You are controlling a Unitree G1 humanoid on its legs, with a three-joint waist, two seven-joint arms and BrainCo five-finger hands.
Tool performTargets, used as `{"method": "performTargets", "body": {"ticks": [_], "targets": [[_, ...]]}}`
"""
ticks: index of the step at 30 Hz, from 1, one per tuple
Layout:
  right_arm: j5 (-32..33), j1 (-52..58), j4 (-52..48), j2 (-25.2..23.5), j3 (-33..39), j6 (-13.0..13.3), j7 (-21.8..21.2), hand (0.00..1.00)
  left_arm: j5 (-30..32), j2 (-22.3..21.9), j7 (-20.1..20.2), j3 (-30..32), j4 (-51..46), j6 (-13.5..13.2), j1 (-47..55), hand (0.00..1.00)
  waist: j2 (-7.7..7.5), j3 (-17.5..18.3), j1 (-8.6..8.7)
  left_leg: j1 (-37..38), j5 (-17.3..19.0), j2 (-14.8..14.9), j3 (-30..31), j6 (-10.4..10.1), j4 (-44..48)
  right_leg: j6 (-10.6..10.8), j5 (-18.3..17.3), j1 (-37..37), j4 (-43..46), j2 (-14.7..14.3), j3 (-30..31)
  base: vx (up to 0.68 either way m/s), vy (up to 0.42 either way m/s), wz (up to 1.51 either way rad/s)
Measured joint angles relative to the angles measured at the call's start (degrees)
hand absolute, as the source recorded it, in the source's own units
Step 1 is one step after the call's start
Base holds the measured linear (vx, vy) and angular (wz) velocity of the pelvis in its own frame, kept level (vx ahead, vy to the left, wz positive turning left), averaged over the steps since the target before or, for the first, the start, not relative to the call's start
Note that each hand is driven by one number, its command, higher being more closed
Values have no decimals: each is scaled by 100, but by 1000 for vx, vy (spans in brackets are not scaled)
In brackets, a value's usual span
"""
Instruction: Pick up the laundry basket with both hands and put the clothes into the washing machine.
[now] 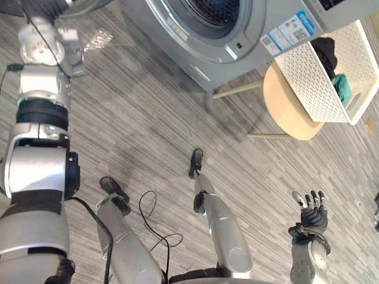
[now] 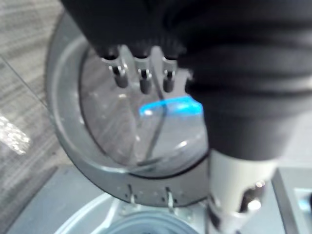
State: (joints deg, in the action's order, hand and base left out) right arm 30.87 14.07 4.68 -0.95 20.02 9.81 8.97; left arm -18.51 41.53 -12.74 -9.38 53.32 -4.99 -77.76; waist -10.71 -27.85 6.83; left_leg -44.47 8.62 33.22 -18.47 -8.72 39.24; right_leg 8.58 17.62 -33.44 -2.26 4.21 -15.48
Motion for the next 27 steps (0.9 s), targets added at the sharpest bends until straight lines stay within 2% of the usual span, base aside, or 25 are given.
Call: {"method": "performTargets", "body": {"ticks": [5,8,18,23,26,27], "targets": [[8,164,-245,2,-1,31,-52,0,-9,-141,-16,-24,-127,-3,-40,0,0,0,-11,34,2,66,-95,-5,-22,-2,1,-39,-1,-36,-5,28,11,-8],[11,339,-338,2,-1,41,-64,0,-120,-251,-47,-24,-129,-3,-189,0,0,0,-117,34,5,78,-145,-10,-21,-3,2,-78,-1,-35,-4,6,16,-6],[72,412,-373,14,-40,42,-197,0,-109,-240,-115,155,-227,-39,-158,0,-1,1,-173,88,60,154,-189,-2,131,-75,59,-30,-1,-58,47,-22,30,-3],[126,414,-288,27,-53,41,-285,0,-167,-247,-124,1067,-516,-78,970,0,9,11,-201,582,57,135,-345,-4,27,-235,-33,285,20,-53,132,-13,11,0],[126,400,-112,41,-53,33,-287,0,-167,-455,-124,1530,-626,-74,1827,0,16,13,-289,1064,21,-10,-516,-36,-154,-336,-109,549,88,35,173,-15,34,9],[125,383,-52,47,-52,25,-287,0,-167,-559,-125,1761,-650,-77,2208,0,70,39,-296,1251,2,-80,-548,-35,-243,-373,-187,645,196,92,159,-3,29,18]]}}
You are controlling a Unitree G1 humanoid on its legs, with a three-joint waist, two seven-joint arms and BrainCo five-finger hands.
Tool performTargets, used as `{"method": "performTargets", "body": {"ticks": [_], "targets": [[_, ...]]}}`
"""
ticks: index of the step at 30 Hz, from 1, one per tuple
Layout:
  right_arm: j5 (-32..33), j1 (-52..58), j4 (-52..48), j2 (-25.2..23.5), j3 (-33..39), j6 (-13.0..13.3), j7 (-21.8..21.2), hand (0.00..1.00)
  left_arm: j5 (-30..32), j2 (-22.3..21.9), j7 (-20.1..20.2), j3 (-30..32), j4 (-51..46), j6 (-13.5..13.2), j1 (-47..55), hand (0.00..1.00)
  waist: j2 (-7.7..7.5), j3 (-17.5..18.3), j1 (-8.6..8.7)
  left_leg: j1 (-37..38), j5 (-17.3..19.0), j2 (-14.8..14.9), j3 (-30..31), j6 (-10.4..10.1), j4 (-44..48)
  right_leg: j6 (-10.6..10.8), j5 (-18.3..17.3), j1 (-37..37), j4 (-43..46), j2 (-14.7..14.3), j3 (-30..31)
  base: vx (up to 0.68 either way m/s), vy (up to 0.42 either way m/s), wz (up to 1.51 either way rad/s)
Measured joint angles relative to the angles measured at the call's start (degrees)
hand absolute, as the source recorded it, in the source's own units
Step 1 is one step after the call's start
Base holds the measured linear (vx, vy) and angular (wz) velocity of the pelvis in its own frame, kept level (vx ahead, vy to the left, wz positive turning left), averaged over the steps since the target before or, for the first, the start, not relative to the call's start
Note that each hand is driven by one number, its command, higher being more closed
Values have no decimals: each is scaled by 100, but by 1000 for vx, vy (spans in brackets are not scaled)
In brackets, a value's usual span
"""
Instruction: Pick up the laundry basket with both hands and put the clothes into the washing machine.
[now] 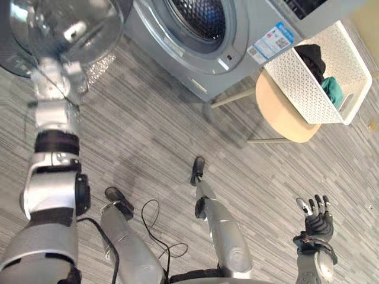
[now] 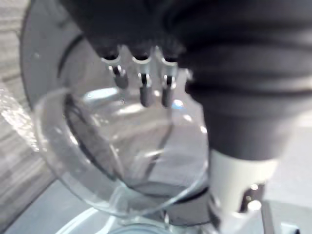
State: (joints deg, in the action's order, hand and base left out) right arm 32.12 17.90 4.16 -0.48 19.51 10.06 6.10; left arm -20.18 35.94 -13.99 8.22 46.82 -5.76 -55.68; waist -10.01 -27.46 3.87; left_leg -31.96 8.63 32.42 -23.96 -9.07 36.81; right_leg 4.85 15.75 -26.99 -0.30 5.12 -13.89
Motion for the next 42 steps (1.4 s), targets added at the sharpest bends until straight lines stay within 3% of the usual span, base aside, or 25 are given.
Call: {"method": "performTargets", "body": {"ticks": [4,8,10,14,19,22,25,28,29,30,31,32,33,34,36,37,38,39,40,41,42], "targets": [[-1,-113,363,62,43,-2,4,0,2,-396,30,544,-3,-3,1272,0,114,90,19,868,-156,-441,-190,8,-515,91,-356,401,425,308,16,36,44,32],[-15,-324,1056,172,253,-43,8,0,2,-1025,202,603,-106,-117,3041,0,615,696,7,1795,-284,-965,-334,27,-1231,235,-634,971,583,670,9,68,52,28],[-28,-376,1154,206,308,-45,7,0,-2,-1271,288,592,-342,-217,3571,0,766,814,9,2068,-281,-1073,-357,25,-1398,289,-704,1185,595,744,4,36,40,15],[-149,-449,1274,187,452,-57,1,0,-61,-1976,451,428,-1049,-395,4579,0,886,1218,19,2494,-394,-1367,-377,29,-1909,319,-755,1508,478,904,-83,47,20,19],[-378,-489,1286,69,531,-53,40,0,-67,-2962,657,-424,-1729,-487,5585,0,952,1643,40,3192,-792,-1651,-345,-31,-2729,381,-821,2091,283,991,-323,95,6,21],[-459,-499,1356,-49,511,-53,108,0,-177,-3512,661,-894,-1842,-490,5882,0,1047,1758,54,3383,-846,-1657,-290,-58,-2856,410,-952,2293,357,1000,-445,66,5,20],[-446,-488,1563,-143,288,-49,177,0,-406,-3865,666,-1426,-1839,-485,6118,0,1120,1808,82,3518,-842,-1519,-258,-61,-2797,389,-1310,2318,823,974,-492,16,-39,14],[-437,-455,1719,-162,-290,-49,262,0,-507,-3906,752,-1698,-1813,-462,6273,0,1271,1787,95,3626,-636,-971,-301,96,-2525,163,-1877,2252,1615,666,-505,-28,-147,-9],[-434,-358,1706,-173,-500,-49,262,0,-513,-3840,767,-1681,-1815,-461,6364,0,1197,1812,20,3630,-514,-756,-268,435,-1897,-118,-2432,2191,2161,528,-474,-18,-253,-24],[-434,-322,1721,-127,-605,-53,264,0,-516,-3815,770,-1683,-1776,-430,6410,0,1173,1795,-13,3395,-559,-480,-218,1139,-1048,-152,-2630,2272,2314,457,-455,-3,-359,-39],[-438,-292,1690,-80,-703,-52,271,0,-518,-3778,770,-1665,-1782,-394,6541,0,1194,1799,-24,3021,-1149,-242,-27,2063,-205,-255,-2700,2421,2226,333,-343,-30,-346,-42],[-440,-288,1643,-27,-718,-48,271,0,-517,-3788,766,-1659,-1793,-393,6595,0,1171,1821,-26,2897,-1561,-162,108,2209,43,-282,-2700,2510,2107,251,-284,52,-292,-64],[-447,-294,1495,94,-745,-39,275,0,-509,-3798,773,-1674,-1798,-368,6633,0,1303,1806,-57,2566,-1761,-166,381,1903,603,-352,-2698,2613,1827,148,-111,97,-153,-78],[-453,-355,1408,288,-720,-16,291,0,-501,-3885,783,-1662,-1879,-358,6624,0,1448,1797,-44,2249,-1431,-551,519,1460,1060,-497,-2637,2593,1570,93,38,100,-101,-82],[-485,-447,1412,453,-705,-40,355,0,-500,-3883,777,-1618,-1996,-370,6615,0,1524,1793,-29,1976,-1098,-1303,575,1180,885,-631,-2568,2606,1071,-32,232,114,-87,-62],[-534,-531,1368,460,-695,-39,378,0,-496,-3852,778,-1495,-2035,-408,6623,0,1633,1741,-162,1937,-687,-1707,561,831,226,-830,-2788,2410,1883,-282,158,235,-159,-53],[-584,-570,1323,306,-727,-55,375,0,-490,-3652,773,-1308,-2074,-474,6555,0,1399,1606,-203,1971,-227,-2135,484,654,-267,-889,-2946,2642,1849,-291,253,230,-169,-39],[-597,-629,1358,315,-739,-75,377,0,-478,-3603,751,-1233,-1999,-397,6519,0,1397,1560,-184,1986,-107,-2229,512,609,-573,-962,-2979,2693,1867,-388,200,184,-124,-27],[-687,-722,1288,301,-777,-77,371,0,-404,-3541,738,-1042,-2000,-381,6643,0,1295,1559,-231,1996,-178,-2594,442,497,-1552,-964,-3062,2671,1915,-412,232,101,-84,-26],[-732,-729,1216,307,-782,-69,375,0,-383,-3538,735,-1017,-2001,-381,6678,0,1271,1550,-283,2031,-360,-2703,480,516,-1828,-932,-3088,2669,1905,-425,289,240,-76,-77],[-872,-803,1178,347,-856,-41,381,0,-380,-3563,732,-985,-2014,-380,6844,0,1204,1596,-482,2150,-571,-2860,666,570,-1977,-822,-3198,2689,1894,-445,600,298,-33,-72]]}}
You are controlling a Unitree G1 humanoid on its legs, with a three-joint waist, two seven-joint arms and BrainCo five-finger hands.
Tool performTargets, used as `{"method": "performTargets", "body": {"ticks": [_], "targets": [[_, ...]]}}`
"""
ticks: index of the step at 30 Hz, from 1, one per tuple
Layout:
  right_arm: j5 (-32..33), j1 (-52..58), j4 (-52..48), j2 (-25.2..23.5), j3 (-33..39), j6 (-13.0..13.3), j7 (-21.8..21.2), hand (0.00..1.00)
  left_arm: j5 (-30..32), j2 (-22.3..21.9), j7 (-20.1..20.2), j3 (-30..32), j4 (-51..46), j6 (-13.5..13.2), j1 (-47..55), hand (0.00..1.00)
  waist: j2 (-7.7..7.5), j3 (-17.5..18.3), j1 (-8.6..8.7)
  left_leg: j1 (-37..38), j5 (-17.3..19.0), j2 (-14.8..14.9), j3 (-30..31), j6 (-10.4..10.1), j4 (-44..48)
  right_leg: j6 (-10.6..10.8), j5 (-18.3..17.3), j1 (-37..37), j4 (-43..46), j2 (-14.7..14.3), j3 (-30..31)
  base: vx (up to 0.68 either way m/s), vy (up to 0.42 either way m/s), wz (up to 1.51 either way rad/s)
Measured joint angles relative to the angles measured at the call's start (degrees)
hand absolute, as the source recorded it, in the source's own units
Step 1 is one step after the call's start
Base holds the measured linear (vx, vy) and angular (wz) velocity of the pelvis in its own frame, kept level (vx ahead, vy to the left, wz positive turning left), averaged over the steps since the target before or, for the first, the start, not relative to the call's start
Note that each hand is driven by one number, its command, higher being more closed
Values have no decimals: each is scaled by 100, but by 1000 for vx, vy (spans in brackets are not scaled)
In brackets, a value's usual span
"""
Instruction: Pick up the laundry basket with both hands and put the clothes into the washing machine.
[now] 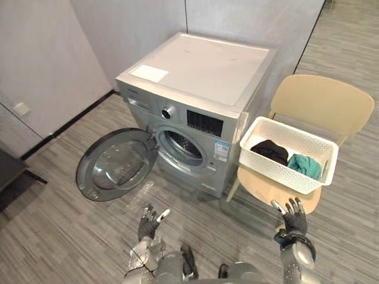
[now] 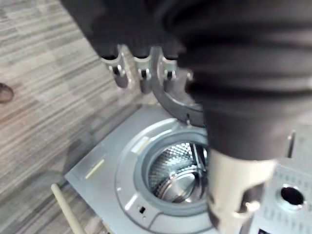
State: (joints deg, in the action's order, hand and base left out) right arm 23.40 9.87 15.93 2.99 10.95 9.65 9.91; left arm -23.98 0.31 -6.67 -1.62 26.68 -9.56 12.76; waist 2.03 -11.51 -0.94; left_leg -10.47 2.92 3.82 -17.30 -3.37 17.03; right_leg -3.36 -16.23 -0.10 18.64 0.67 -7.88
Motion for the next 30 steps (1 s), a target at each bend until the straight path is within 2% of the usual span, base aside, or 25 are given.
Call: {"method": "performTargets", "body": {"ticks": [1,3,6,8,9,10,11,12,13,14,16,17,19,20,21,22,24,25,27,30], "targets": [[-105,-106,-64,3,-61,0,3,0,3,-38,-2,4,-19,4,80,0,20,46,18,-2,176,-8,-35,380,129,105,-74,23,7,15,90,335,-4,-70],[-154,-166,-144,-20,-194,0,0,0,28,-43,-1,2,-23,14,85,0,0,152,17,30,343,-48,-142,612,265,217,-164,86,-14,81,179,332,50,-26],[-153,-204,-170,-86,-425,-4,-22,0,231,-38,0,4,-257,16,63,0,-118,362,-3,145,457,-230,-171,772,286,335,-220,204,-44,271,267,424,42,-19],[-203,-264,-173,-143,-422,-7,-25,0,260,-33,-1,2,-453,11,21,0,-163,396,-1,396,511,-312,-181,795,153,475,-255,151,458,368,325,253,-4,-17],[-218,-289,-174,-169,-436,-9,-25,0,278,-1,-3,-7,-466,11,-48,0,-192,397,-2,627,561,-328,-218,765,24,852,-278,-50,1171,440,318,191,-15,-10],[-234,-295,-174,-190,-458,-9,-25,0,286,31,-5,-9,-477,10,-74,0,-242,394,10,745,562,-351,-248,766,-39,1061,-256,-206,1562,494,336,268,-32,-14],[-288,-290,-182,-270,-490,-8,-30,0,331,121,-7,-64,-491,10,-97,0,-388,411,19,1013,569,-382,-292,773,-157,1523,-38,-516,2484,640,291,189,-66,-13],[-335,-281,-194,-295,-491,-10,-29,0,340,152,-8,-72,-494,12,-117,0,-432,409,18,1134,579,-374,-286,779,-216,1551,84,-624,2832,717,215,182,-87,-15],[-438,-262,-268,-292,-487,-16,-23,0,341,161,-14,-88,-494,16,-131,0,-461,412,21,1342,647,-323,-268,686,-337,1251,48,-782,3354,933,-103,148,-123,-9],[-509,-268,-426,-255,-484,-18,-18,0,342,168,-17,-105,-494,16,-126,0,-427,401,18,1480,741,-201,-267,533,-408,886,-149,-915,3573,1233,-510,110,-145,-8],[-578,-290,-617,-227,-471,-16,-17,0,342,176,-17,-103,-494,16,-118,0,-404,407,18,1555,799,-11,-255,417,-420,590,-314,-1040,3392,1643,-1024,90,-185,-7],[-634,-307,-729,-182,-467,-10,-18,0,344,194,-14,-110,-490,18,-119,0,-361,394,19,1547,805,146,-195,326,-406,569,-323,-1124,2868,1847,-1251,97,-281,1],[-729,-310,-939,-96,-431,-10,-19,0,379,242,1,-111,-452,17,-149,0,-499,446,24,1510,758,304,-95,93,-389,707,22,-1095,1528,1948,-1260,120,-343,14],[-804,-296,-1077,-74,-393,-10,-14,0,410,353,7,-122,-442,18,-152,0,-708,512,16,1496,732,279,-21,-83,-391,853,901,-983,683,2014,-1218,146,-378,25],[-889,-323,-1084,108,-297,-5,-18,0,447,271,12,-144,-179,47,-221,0,-535,507,17,1493,704,463,182,-230,-457,978,1028,-786,538,1758,-1344,134,-414,19],[-973,-324,-1099,323,-222,-10,-34,0,455,131,12,-206,-136,49,-199,0,-409,539,-10,1467,657,631,313,-225,-550,941,1050,-684,281,1504,-1445,86,-299,10],[-1099,-314,-1102,657,-26,-53,-112,0,511,-29,40,-251,-137,46,-194,0,-237,606,-5,1474,536,762,364,-278,-669,881,1044,-598,153,1340,-1577,87,-221,11],[-1119,-314,-1102,815,82,-110,-145,0,514,-62,43,-248,-129,45,-168,0,-217,620,0,1492,385,772,400,-366,-697,874,1042,-521,98,1290,-1650,85,-189,20],[-1120,-281,-1102,942,177,-115,-275,0,514,-60,55,-227,-129,34,-152,0,-221,626,6,1491,308,772,478,-358,-695,853,1062,-361,-62,1267,-1761,35,-76,27],[-1123,-296,-1047,1317,-54,-135,-621,0,510,30,165,-196,-120,30,-53,0,-206,654,-25,1459,276,840,600,-385,-768,846,1316,-110,-589,1088,-1937,17,-6,20]]}}
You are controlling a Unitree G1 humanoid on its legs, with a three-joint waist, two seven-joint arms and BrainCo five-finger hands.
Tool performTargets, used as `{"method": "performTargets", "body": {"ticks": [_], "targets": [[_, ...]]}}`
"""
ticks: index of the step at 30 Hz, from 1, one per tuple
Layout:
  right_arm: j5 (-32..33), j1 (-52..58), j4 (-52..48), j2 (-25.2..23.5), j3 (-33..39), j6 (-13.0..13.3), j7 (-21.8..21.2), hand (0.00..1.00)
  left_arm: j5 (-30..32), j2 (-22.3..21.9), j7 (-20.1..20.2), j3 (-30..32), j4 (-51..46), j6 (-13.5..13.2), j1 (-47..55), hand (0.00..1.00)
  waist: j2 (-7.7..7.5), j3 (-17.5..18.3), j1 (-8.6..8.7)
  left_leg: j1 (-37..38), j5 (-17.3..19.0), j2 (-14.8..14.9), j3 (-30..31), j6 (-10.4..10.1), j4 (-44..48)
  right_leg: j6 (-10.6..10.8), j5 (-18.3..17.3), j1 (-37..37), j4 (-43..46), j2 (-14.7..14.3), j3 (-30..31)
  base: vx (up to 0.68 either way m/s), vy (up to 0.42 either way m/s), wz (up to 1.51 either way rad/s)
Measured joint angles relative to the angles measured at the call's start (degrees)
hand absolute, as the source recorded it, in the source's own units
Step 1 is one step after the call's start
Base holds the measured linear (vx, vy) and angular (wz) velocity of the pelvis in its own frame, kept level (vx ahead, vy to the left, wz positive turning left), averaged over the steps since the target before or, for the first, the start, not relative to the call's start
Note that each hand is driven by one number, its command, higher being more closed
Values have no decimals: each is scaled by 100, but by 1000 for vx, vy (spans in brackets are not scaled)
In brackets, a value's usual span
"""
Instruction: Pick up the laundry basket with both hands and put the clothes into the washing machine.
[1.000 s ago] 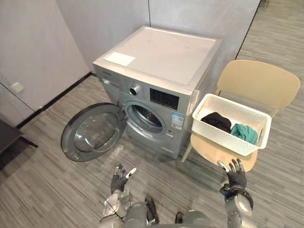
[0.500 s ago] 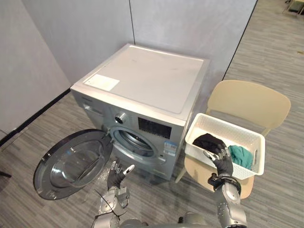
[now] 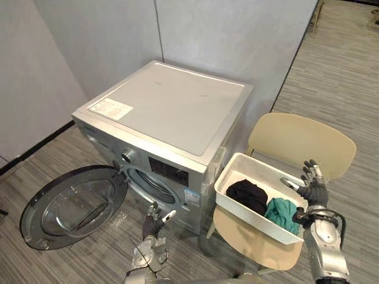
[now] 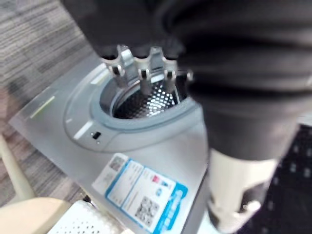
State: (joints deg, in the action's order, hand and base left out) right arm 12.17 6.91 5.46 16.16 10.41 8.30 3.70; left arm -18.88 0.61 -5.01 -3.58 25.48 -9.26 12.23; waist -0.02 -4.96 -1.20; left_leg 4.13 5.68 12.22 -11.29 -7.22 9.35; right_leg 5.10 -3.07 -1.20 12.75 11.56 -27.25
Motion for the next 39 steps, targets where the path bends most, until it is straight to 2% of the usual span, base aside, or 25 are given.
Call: {"method": "performTargets", "body": {"ticks": [3,5,8,14,19,22,24,25,28,32,39], "targets": [[-5,-138,245,305,-399,-2,-408,0,-4,148,124,-14,181,3,82,0,-68,53,-6,-119,-84,-44,17,-32,-156,15,378,73,-574,-90,-115,-16,58,10],[-8,-325,773,556,-725,-93,-654,0,-3,299,183,-81,244,11,144,0,-161,52,-100,-170,-88,-110,18,-30,-155,26,681,212,-1031,-125,-142,-66,68,6],[-85,-505,1201,980,-1145,-155,-1008,0,-2,404,337,-108,244,6,278,0,-181,52,-147,-272,-108,-217,42,-1,-159,31,1002,347,-1498,-127,-230,-111,61,12],[-621,-815,1882,1426,-1603,-252,-1402,0,-4,577,526,-266,255,7,406,0,-171,-44,-163,-451,-178,-282,1,-21,-293,-26,1305,231,-1840,-144,-228,-145,14,0],[-1169,-1236,2416,1611,-1809,-342,-1377,0,-17,596,623,-314,247,8,369,0,-208,-318,-138,-759,-143,-288,-91,-12,-267,-38,1331,-116,-1853,-147,-79,-130,-6,-15],[-1350,-1466,2667,1674,-1819,-429,-1281,0,-23,590,619,-315,192,8,297,0,-159,-495,-131,-836,-143,-284,-102,-12,-213,-39,1331,-200,-1841,-149,-51,-33,3,-9],[-1393,-1670,2817,1702,-1819,-470,-1199,0,-29,590,613,-311,135,7,258,0,-126,-575,-129,-962,-144,-279,-89,-12,-121,-63,1367,-292,-1838,-146,-49,20,16,-4],[-1409,-1875,2933,1727,-1824,-472,-1151,0,-32,590,612,-311,44,3,204,0,-129,-714,-137,-1003,-165,-278,-84,18,-17,-102,1525,-327,-1837,-130,-52,43,24,-1],[-1518,-2466,3177,1837,-1822,-492,-998,0,-72,566,608,-316,-127,2,25,0,-78,-1006,-140,-1327,-172,-253,6,11,260,-175,1600,-537,-1742,-122,-64,21,29,4],[-1518,-3105,3463,1872,-1816,-518,-719,0,-76,509,561,-330,-194,1,-170,0,-58,-1328,-277,-1466,-164,-247,-8,24,367,-176,1588,-724,-1570,-78,-23,-6,27,-1],[-1509,-4176,3906,1889,-1808,-642,-349,0,-144,458,346,-330,-433,-4,-226,0,-26,-1825,-310,-1883,-57,-318,0,184,715,-158,1524,-1131,-1178,124,37,-56,64,1]]}}
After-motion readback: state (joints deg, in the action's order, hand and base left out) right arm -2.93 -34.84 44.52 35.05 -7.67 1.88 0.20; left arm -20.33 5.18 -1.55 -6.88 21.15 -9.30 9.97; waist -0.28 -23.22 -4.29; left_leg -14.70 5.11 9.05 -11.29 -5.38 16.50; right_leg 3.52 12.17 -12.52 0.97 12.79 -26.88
